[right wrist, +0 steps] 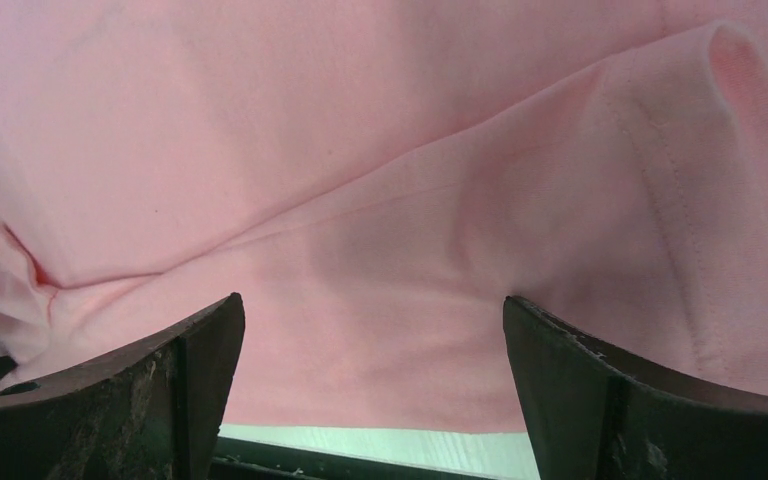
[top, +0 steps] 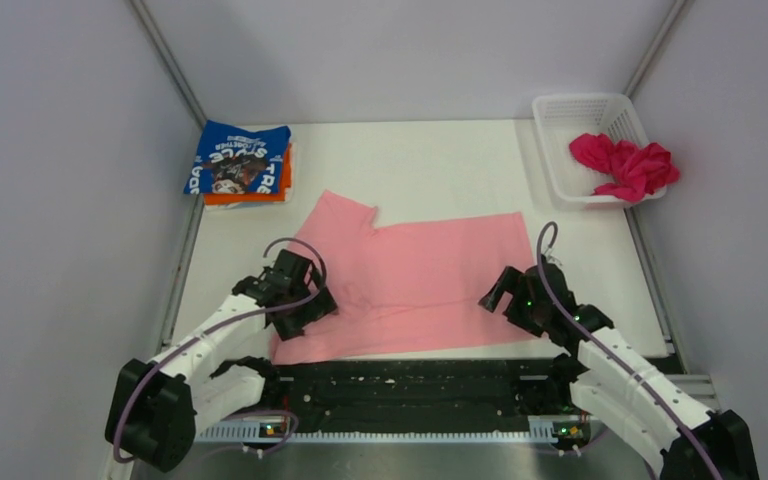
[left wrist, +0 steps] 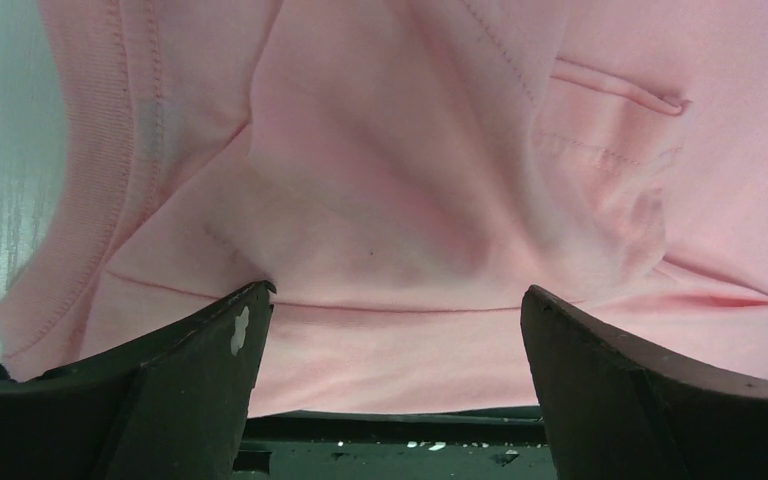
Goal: Fold and stack the t-shirts
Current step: Fold the flattened tshirt in 1/3 of the way, then grab the side of the flattened tshirt furthest away from the robot with both arms
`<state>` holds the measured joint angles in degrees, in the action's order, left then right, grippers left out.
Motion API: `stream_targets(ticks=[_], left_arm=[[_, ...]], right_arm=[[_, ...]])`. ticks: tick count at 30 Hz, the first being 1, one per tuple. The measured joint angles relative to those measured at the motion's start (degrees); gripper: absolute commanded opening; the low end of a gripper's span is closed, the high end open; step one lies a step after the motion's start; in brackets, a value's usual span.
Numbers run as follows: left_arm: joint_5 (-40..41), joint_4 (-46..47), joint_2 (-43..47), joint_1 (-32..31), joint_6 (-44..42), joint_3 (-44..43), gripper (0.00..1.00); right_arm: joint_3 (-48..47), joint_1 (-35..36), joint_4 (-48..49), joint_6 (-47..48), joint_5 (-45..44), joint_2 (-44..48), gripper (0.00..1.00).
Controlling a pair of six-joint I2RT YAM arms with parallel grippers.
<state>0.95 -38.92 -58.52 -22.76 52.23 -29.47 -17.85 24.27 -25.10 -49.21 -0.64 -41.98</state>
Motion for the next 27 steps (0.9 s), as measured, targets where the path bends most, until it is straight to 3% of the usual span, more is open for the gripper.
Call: stream_targets(ticks=[7, 13, 20, 27], left_arm=[[2.3, -2.1, -0.3, 0.0, -2.7, -8.2, 0.99], [9.4, 1.4, -5.6, 0.0, -6.8, -22.9, 0.99], [13.6, 5.2, -24.4, 3.8, -13.2, -41.0, 0.99], [16.2, 3.4, -50.2, 7.8, -18.5, -64.9, 0.86]], right_arm=[[-3.9, 0.0, -2.2, 3.1, -3.1, 1.5, 0.99], [-9.6, 0.0, 6.1, 6.5, -7.9, -1.3, 0.99], [-17.4, 0.0, 12.7, 11.7, -14.0, -11.5, 0.99], [-20.7, -0.6, 15.4, 14.8, -15.1, -22.4, 0.99]])
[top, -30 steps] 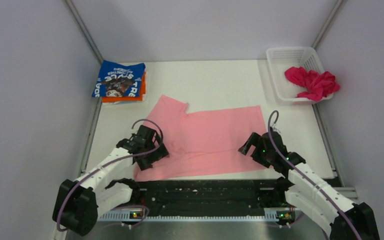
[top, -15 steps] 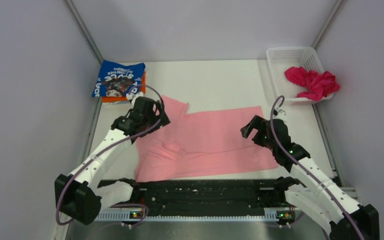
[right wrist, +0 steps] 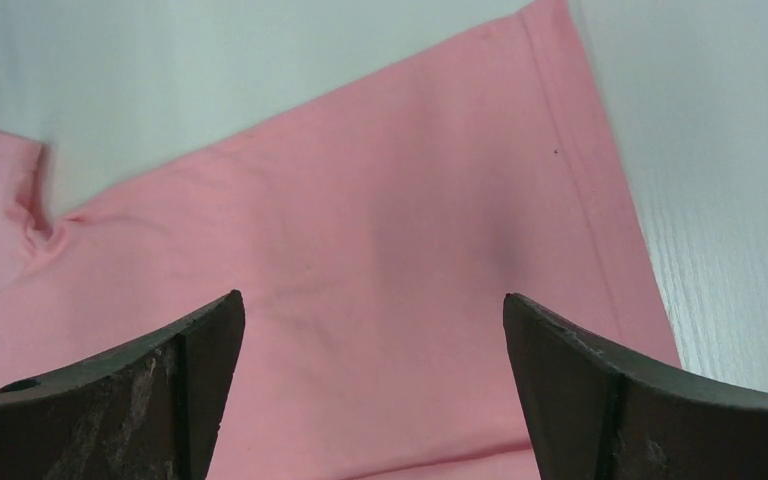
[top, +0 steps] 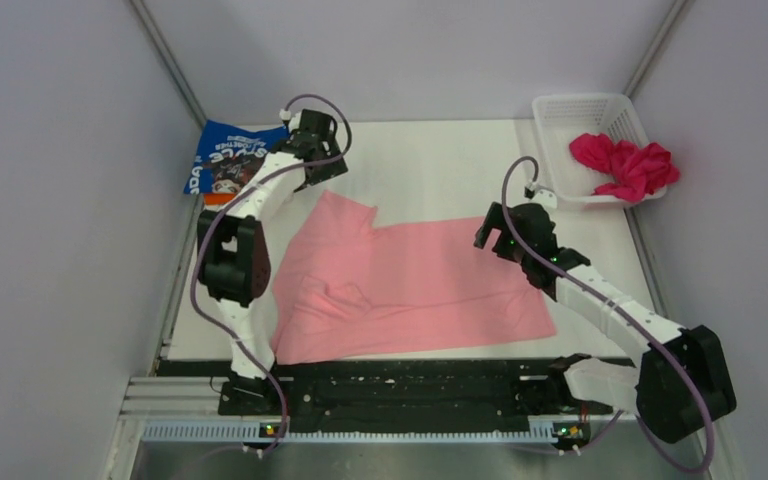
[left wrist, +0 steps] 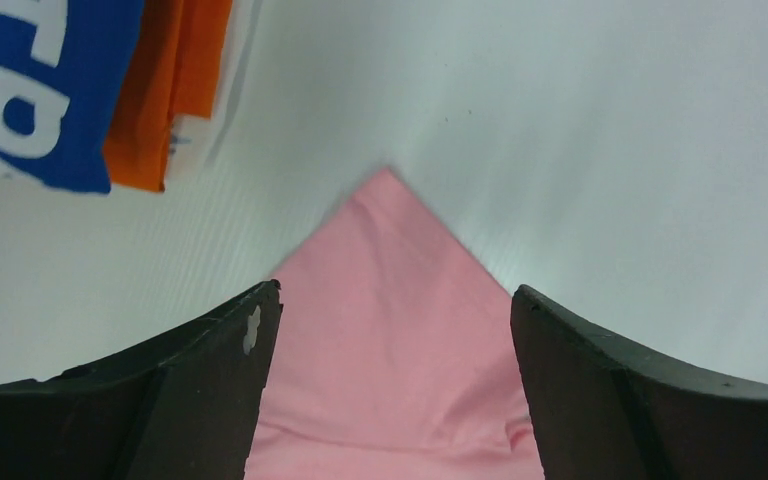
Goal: Fold and stack the t-shirts
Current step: Grab the side of the flattened tshirt furthest away from the robot with both arms
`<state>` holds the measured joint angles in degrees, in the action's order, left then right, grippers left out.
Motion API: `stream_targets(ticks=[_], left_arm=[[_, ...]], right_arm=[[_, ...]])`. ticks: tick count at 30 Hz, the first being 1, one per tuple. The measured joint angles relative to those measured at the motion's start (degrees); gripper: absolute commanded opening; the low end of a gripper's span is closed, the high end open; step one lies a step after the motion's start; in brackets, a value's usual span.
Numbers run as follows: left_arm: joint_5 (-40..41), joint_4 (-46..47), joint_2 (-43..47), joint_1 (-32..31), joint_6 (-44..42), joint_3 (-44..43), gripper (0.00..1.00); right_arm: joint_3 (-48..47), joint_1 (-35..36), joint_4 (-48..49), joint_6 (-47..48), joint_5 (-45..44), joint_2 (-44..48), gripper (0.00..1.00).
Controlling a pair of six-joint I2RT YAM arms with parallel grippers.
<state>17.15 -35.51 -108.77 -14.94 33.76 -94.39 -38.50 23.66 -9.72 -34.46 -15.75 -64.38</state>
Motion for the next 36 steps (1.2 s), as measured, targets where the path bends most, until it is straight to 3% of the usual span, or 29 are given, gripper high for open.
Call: stream_targets(ticks=[5, 11, 15, 23, 34, 36], left_arm=[[1.7, -2.8, -15.3, 1.6, -2.9, -13.1, 0.77], [0.9, -3.8, -23.1, 3.1, -4.7, -19.3, 0.62], [0.4, -4.2, -24.2, 3.5, -5.8, -20.0, 0.52], [-1.5, -3.7, -24.5, 3.4, -8.3, -18.2, 0.49], [-4.2, -1.4, -25.0, 3.4, -8.4, -16.6, 0.32], [-4.3, -0.1, -24.2, 3.3, -8.4, -15.0, 0.25]], right_arm=[[-0.3, -1.7, -0.2, 0.9, 1.1, -4.6, 0.99], [-0.3, -4.0, -0.5, 1.1, 3.5, -6.2, 0.99], [-0.5, -4.7, -0.8, 1.3, 3.8, -6.2, 0.99], [-0.6, -5.0, -1.0, 1.3, 5.4, -6.2, 0.99], [-0.6, -5.0, -1.0, 0.5, 6.6, -6.2, 0.99], [-0.6, -5.0, -1.0, 0.4, 6.6, -6.2, 0.99]])
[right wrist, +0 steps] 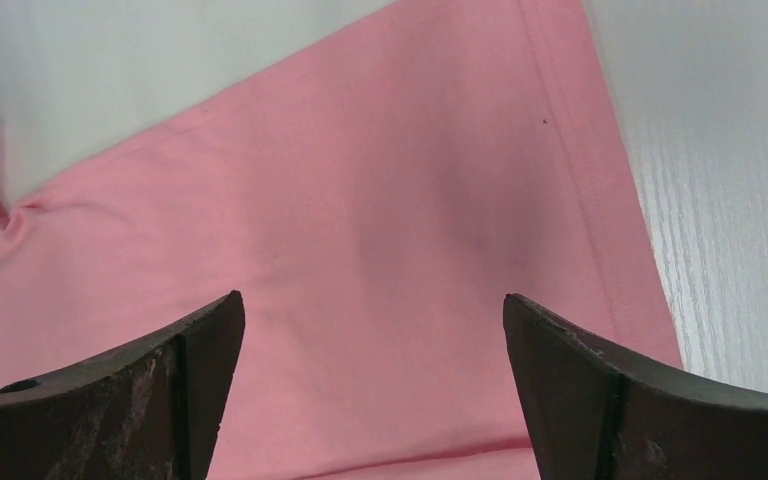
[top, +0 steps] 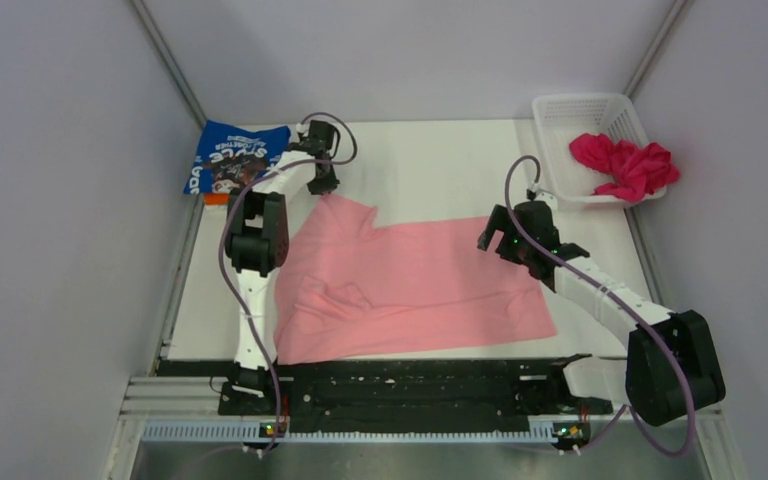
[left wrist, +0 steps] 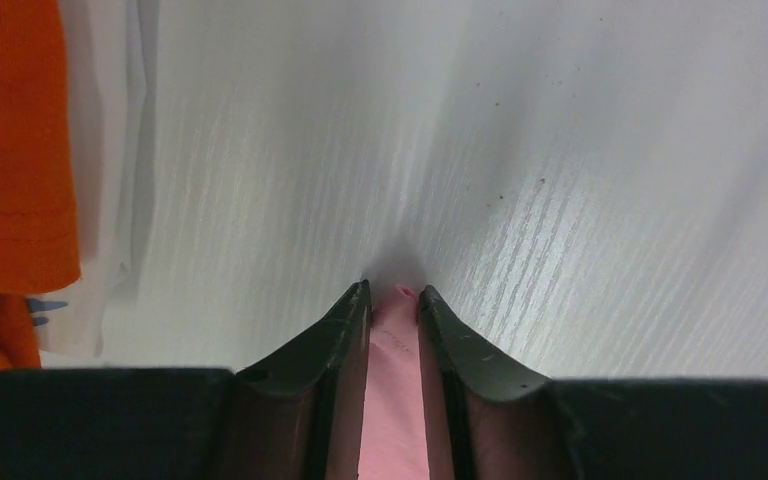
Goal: Fold and stack the t-shirts
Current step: Grab the side of the flattened tshirt furthest away from the robot with both arms
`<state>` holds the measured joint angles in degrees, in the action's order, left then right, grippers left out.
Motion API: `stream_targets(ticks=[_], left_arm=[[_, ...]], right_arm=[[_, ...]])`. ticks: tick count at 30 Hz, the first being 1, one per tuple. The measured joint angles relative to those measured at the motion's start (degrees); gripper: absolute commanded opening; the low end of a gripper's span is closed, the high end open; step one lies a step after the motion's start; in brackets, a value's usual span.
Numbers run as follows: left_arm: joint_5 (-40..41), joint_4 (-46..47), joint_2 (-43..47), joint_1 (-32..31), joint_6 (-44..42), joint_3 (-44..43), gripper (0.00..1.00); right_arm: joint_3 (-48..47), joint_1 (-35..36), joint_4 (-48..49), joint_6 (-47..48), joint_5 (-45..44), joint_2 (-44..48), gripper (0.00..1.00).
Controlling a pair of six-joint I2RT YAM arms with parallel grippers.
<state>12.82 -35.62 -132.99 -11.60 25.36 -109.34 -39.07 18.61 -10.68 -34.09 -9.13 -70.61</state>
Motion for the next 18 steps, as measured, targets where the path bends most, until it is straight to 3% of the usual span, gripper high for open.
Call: stream_targets(ticks=[5, 13, 18], left_arm=[[0.2, 0.7, 0.3, 0.0, 0.0, 0.7, 0.01], [-0.5, 1.2, 0.5, -0.1, -0.9, 0.9, 0.00], [-3.0, 3.0, 3.3, -0.3, -1.6, 5.3, 0.00]], right_arm=[[0.0, 0.0, 0.1, 0.0, -0.3, -0.4, 0.99], [-5.9, -1.3, 0.5, 0.9, -4.2, -8.5, 0.98], [-17.4, -3.5, -1.4, 2.6, -8.6, -20.3, 0.95]])
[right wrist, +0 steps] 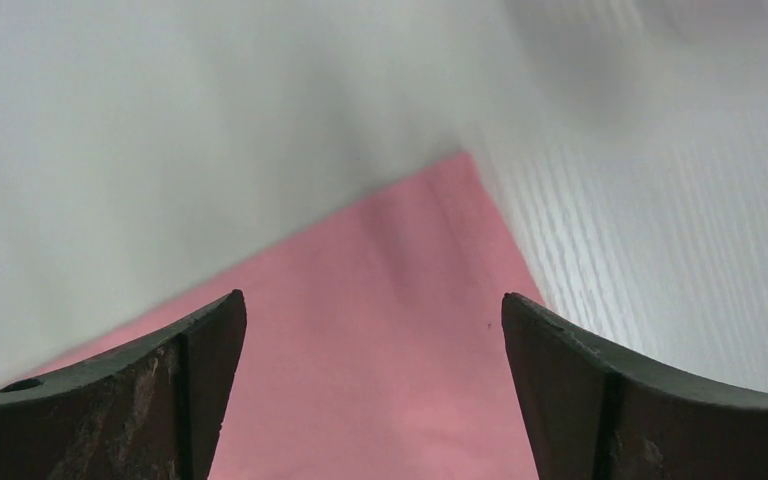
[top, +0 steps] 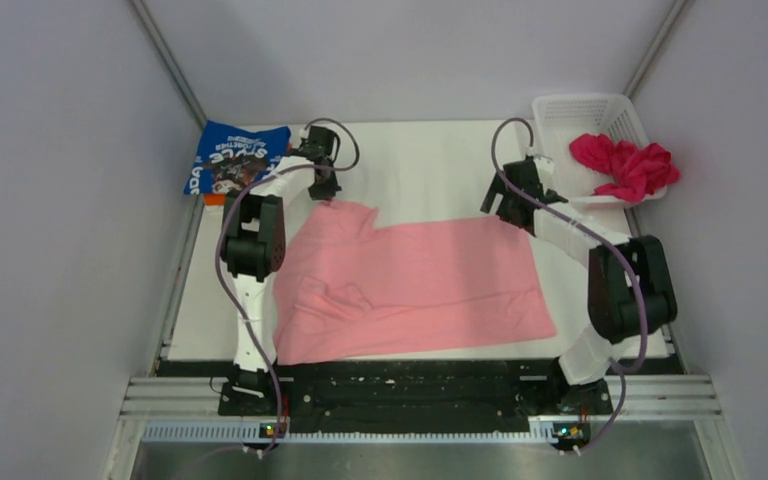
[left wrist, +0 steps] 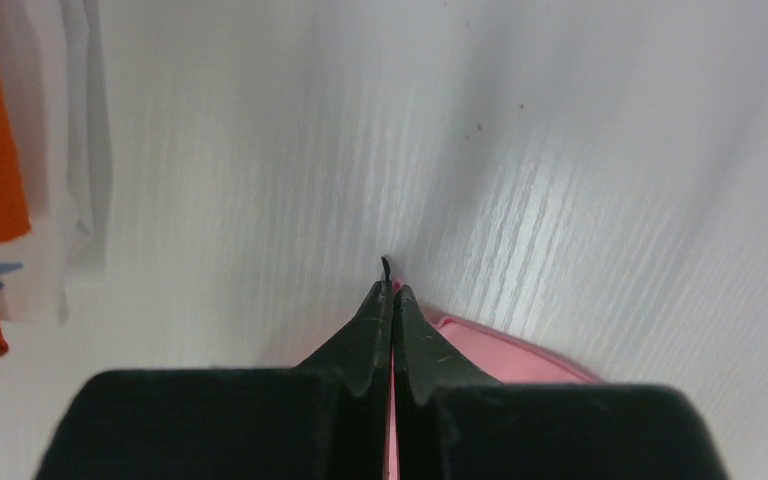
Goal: Fold and stack the t-shirts
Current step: Grab the side of the flattened tshirt furthest away from the robot with both arms
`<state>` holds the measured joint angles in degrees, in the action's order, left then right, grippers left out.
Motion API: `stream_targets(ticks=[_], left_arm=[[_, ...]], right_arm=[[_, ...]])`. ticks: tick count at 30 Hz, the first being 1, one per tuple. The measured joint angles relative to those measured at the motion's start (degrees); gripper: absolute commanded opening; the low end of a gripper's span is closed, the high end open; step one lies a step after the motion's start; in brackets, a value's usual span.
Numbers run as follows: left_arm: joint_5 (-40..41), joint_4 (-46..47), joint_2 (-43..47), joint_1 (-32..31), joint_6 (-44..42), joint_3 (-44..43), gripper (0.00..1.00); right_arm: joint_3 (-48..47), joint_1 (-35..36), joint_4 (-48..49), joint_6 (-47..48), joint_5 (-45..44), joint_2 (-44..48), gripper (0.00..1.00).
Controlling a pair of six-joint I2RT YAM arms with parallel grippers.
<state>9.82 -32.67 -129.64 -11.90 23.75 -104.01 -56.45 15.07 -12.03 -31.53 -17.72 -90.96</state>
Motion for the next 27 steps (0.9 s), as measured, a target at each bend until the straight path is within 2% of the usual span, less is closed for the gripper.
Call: stream_targets(ticks=[6, 11, 17, 21, 27], left_arm=[[-2.5, 0.8, 4.9, -0.9, -1.0, 6.6, 0.00], [-3.3, 2.7, 11.3, -1.9, -1.5, 12.2, 0.00], [-3.4, 4.8, 18.0, -2.9, -1.5, 17.7, 0.00], [-3.4, 5.8, 19.6, -3.2, -1.4, 20.0, 0.00], [-3.4, 5.8, 21.3, -3.7, -1.4, 23.4, 0.00]], right_arm=[[-12.9, -3.0, -2.4, 2.0, -3.7, -13.1, 0.85], [-16.9, -4.4, -3.5, 3.5, -5.6, -19.5, 0.78], [-16.9, -4.8, -4.2, 4.5, -5.6, -21.2, 0.69], [-16.6, -4.7, -3.8, 4.5, -5.3, -21.2, 0.59], [-14.1, -4.7, -2.3, 4.4, -5.0, -19.8, 0.50]])
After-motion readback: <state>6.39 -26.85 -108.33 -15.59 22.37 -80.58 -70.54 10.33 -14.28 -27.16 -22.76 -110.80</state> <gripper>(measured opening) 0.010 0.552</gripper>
